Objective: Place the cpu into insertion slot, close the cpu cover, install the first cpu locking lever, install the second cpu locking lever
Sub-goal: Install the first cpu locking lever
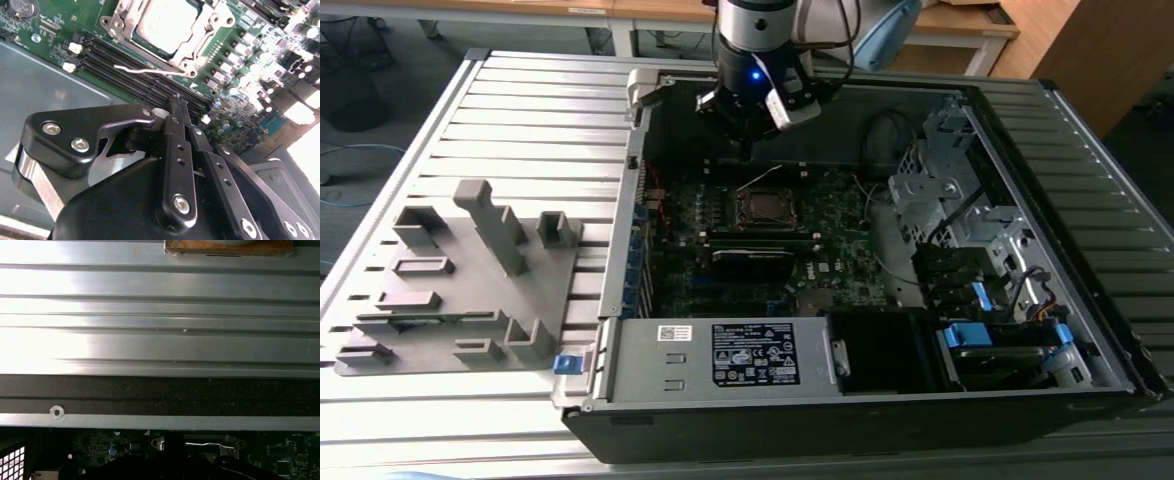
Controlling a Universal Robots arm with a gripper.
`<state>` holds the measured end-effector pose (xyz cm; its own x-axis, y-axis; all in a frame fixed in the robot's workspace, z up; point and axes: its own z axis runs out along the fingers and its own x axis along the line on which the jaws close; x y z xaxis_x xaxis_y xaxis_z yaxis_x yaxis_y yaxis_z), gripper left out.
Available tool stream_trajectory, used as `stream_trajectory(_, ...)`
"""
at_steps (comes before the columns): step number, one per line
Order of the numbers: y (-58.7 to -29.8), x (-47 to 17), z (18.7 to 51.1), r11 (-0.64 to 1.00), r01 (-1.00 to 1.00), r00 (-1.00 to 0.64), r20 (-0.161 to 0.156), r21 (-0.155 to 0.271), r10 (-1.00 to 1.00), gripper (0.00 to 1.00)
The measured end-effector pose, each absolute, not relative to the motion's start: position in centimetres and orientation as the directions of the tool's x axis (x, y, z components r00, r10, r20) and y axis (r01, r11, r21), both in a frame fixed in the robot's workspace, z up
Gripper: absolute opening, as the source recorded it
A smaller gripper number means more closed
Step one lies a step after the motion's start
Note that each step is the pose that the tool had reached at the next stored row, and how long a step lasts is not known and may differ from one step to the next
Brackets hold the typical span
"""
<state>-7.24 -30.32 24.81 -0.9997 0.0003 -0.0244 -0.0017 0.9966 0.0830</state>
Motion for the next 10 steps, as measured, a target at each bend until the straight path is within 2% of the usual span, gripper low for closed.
stream_trajectory(10, -30.33, -6.20, 24.61, 0.996, -0.002, -1.000, -0.024, 0.085, 0.000, 0.11)
